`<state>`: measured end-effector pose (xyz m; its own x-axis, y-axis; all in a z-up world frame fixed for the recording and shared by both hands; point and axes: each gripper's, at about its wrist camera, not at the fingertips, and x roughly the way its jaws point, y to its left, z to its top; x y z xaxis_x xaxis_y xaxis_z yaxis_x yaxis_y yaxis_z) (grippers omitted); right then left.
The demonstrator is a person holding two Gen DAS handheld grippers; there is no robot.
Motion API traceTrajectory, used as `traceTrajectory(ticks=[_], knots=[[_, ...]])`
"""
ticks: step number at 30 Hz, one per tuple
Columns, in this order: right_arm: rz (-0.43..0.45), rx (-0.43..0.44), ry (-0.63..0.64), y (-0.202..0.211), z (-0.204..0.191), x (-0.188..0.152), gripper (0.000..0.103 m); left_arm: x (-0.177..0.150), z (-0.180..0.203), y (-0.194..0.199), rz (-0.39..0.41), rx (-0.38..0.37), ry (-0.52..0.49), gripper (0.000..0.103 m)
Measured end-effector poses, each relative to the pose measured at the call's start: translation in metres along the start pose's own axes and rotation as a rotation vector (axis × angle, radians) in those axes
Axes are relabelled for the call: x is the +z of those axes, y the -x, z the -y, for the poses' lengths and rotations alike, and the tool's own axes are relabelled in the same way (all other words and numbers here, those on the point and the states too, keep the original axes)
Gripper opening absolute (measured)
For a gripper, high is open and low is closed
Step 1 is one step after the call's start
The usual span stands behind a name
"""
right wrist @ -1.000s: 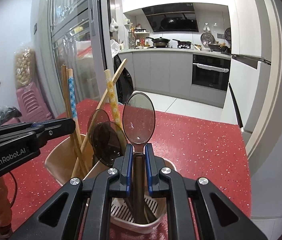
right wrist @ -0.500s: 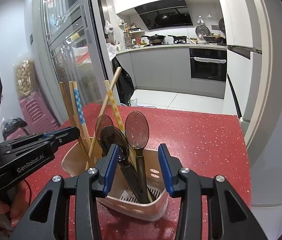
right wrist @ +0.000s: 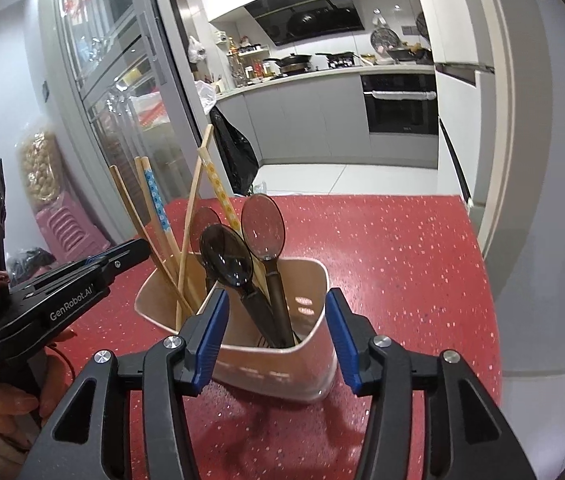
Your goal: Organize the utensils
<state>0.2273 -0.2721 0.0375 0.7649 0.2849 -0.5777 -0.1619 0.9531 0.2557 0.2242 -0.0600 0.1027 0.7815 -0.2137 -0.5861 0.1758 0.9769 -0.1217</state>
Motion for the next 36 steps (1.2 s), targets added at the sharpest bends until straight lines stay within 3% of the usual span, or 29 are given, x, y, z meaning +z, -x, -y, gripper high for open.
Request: traceTrajectory(ticks=[14,15,16,22,26,30,36], knots=[[-0.002,-0.083,-0.02,0.025,-0.01,-0.023,0.073,-0.023,-0.014,0.022,-0.006,0.019,0.02,0.035],[0.001,-0.095,-0.017,0.027,-0.013,-0.027,0.076,-0.026,-0.015,0.023,-0.011,0.02,0.021,0.083],[0.002,-0.105,-0.015,0.028,-0.014,-0.029,0.077,-0.03,-0.016,0.024,-0.022,0.039,0.021,0.103],[0.013,-0.172,-0.015,0.035,-0.018,-0.037,0.083,-0.049,-0.013,0.011,0.008,0.084,-0.011,0.103],[0.032,-0.223,-0.027,0.039,-0.02,-0.043,0.103,-0.06,-0.011,0.0,0.013,0.116,-0.022,0.103],[0.089,-0.258,-0.042,0.047,-0.02,-0.05,0.103,-0.069,-0.008,-0.009,0.018,0.116,-0.031,0.103],[0.081,-0.33,-0.017,0.051,-0.024,-0.05,0.103,-0.082,-0.009,-0.019,0.027,0.116,-0.015,0.103]])
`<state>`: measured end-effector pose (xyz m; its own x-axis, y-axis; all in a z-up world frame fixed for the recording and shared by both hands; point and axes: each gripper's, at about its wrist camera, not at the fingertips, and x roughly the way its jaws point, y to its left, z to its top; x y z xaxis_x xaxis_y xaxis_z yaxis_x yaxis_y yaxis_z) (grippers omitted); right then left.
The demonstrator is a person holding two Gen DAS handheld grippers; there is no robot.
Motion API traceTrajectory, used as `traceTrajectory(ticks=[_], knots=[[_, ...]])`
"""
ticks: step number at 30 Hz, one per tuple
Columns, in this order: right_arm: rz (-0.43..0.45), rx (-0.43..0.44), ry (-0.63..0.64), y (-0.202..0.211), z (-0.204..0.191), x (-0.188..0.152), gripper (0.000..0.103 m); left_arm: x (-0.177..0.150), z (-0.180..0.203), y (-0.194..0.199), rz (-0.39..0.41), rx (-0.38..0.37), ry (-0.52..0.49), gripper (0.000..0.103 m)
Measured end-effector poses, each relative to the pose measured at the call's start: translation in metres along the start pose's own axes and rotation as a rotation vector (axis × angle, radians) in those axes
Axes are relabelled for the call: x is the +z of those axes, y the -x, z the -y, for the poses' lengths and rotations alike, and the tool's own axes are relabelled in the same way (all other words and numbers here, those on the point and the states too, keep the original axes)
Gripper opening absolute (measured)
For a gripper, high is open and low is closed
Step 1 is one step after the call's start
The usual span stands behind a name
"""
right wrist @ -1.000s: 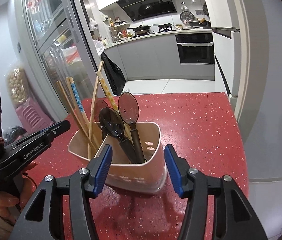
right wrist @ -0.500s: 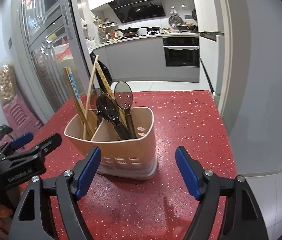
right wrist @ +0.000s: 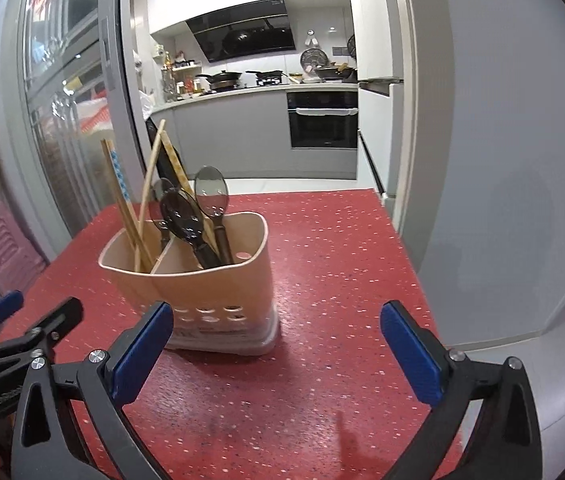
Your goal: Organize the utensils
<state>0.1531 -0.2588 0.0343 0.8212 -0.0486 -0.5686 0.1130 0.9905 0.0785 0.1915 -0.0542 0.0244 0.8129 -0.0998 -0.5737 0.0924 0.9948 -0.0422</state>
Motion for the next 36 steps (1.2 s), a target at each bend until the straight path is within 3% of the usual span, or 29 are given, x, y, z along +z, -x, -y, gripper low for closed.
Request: traceTrajectory(ticks=[7,19,36], knots=[[-0.011,0.006,-0.003,0.005,-0.001,-0.009,0.103,-0.016,-0.003,0.007,0.007,0.024,-0.005,0.103],[0.045,0.009,0.067,0.007,-0.013,-0.039,0.103,-0.04,-0.01,0.028,0.035,0.047,0.002,0.103],[0.044,0.024,0.041,0.006,-0.008,-0.041,0.103,-0.038,-0.008,0.035,0.053,0.041,-0.013,0.103]])
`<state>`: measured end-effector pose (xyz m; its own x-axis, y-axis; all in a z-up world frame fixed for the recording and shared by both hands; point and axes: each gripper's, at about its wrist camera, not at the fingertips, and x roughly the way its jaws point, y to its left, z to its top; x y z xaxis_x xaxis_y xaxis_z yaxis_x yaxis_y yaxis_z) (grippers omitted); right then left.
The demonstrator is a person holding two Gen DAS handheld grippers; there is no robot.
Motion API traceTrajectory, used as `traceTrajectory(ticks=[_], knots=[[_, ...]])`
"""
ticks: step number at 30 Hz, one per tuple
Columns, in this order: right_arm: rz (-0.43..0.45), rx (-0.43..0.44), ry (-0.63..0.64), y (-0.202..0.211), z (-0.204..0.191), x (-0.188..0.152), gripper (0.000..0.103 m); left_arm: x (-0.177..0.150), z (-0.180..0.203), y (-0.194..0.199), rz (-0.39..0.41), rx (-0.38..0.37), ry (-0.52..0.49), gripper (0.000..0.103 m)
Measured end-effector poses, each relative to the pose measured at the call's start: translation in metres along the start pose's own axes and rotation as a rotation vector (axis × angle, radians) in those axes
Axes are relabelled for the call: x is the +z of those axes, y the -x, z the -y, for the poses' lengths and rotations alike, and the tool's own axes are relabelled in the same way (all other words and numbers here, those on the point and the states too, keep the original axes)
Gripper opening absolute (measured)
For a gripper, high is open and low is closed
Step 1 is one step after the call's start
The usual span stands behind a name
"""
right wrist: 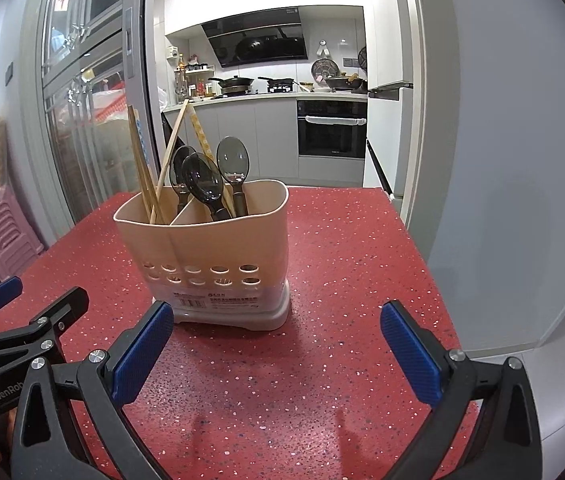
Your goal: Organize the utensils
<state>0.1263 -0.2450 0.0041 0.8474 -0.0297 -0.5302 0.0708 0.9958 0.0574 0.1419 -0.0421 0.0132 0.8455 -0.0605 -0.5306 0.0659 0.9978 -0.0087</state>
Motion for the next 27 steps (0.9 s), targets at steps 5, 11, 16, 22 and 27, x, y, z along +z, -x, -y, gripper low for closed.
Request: traceTrajectory(ticks=[5,11,16,22,27], knots=[[-0.002,0.002,-0.004,0.0,-0.0002,0.0003,0.103,0.0017,-0.0003,0.0009,-0.003,0.001,0.0,0.103],[-0.002,0.003,-0.007,-0.0001,0.0002,0.0008,0.103,0.0015,0.0015,0.0009,-0.006,0.0,-0.006,0.103],[-0.002,0.003,-0.007,-0.0001,0.0001,0.0008,0.103,0.0016,0.0013,0.0022,-0.007,-0.003,-0.006,0.103],[-0.002,0.004,-0.005,-0.0004,-0.0001,0.0007,0.103,0.0019,0.0017,0.0018,-0.009,-0.004,-0.006,0.103],[-0.001,0.005,-0.006,-0.0008,-0.0001,0.0006,0.103,0.001,0.0017,0.0007,-0.013,-0.006,-0.007,0.103]])
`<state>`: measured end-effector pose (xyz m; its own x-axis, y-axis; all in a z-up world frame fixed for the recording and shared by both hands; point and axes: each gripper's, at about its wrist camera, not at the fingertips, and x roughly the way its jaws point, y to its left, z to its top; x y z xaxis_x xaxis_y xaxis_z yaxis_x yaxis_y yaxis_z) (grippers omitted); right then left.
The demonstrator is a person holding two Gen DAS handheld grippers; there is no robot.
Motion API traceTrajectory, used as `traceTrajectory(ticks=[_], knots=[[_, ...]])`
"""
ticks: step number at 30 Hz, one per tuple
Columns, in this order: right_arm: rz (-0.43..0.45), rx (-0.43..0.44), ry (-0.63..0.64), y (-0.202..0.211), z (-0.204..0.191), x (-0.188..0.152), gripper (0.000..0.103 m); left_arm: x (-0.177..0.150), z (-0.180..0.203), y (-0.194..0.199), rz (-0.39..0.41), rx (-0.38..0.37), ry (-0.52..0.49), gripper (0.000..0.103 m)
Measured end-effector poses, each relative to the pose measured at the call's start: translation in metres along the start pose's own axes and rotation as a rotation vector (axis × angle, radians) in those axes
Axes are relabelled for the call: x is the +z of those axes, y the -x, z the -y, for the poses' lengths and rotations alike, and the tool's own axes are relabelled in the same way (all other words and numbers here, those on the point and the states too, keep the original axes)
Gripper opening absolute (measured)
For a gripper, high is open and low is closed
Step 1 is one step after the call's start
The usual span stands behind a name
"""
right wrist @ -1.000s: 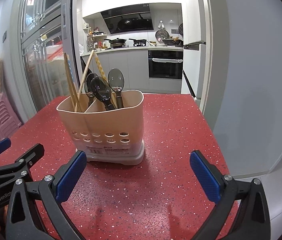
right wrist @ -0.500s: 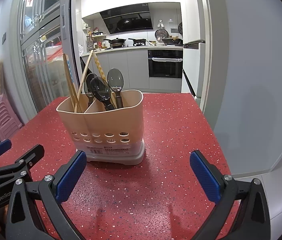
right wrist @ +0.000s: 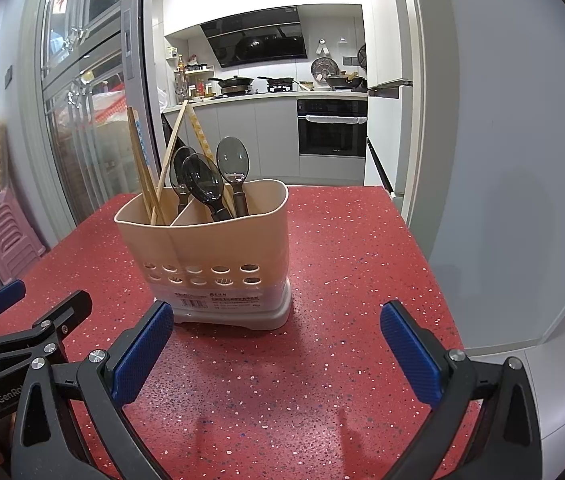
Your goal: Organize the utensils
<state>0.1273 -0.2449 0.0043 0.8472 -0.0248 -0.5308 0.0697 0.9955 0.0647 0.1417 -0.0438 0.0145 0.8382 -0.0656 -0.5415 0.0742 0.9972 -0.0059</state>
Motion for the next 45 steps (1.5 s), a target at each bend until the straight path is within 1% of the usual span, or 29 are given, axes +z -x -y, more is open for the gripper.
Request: traceTrajectory(ticks=[30,38,45], knots=[[-0.003,0.003,0.0,0.0015,-0.0027,-0.0008,0.103,0.0008,-0.0007,-0.0005,-0.009,-0.006,0.0,0.103],[-0.004,0.004,-0.001,0.0016,-0.0028,-0.0016,0.103,-0.0005,-0.0008,-0.003,-0.029,-0.011,0.005,0.103],[-0.006,0.005,-0.001,0.0017,-0.0033,-0.0017,0.103,-0.0007,-0.0021,-0.0023,-0.026,-0.01,0.008,0.103]])
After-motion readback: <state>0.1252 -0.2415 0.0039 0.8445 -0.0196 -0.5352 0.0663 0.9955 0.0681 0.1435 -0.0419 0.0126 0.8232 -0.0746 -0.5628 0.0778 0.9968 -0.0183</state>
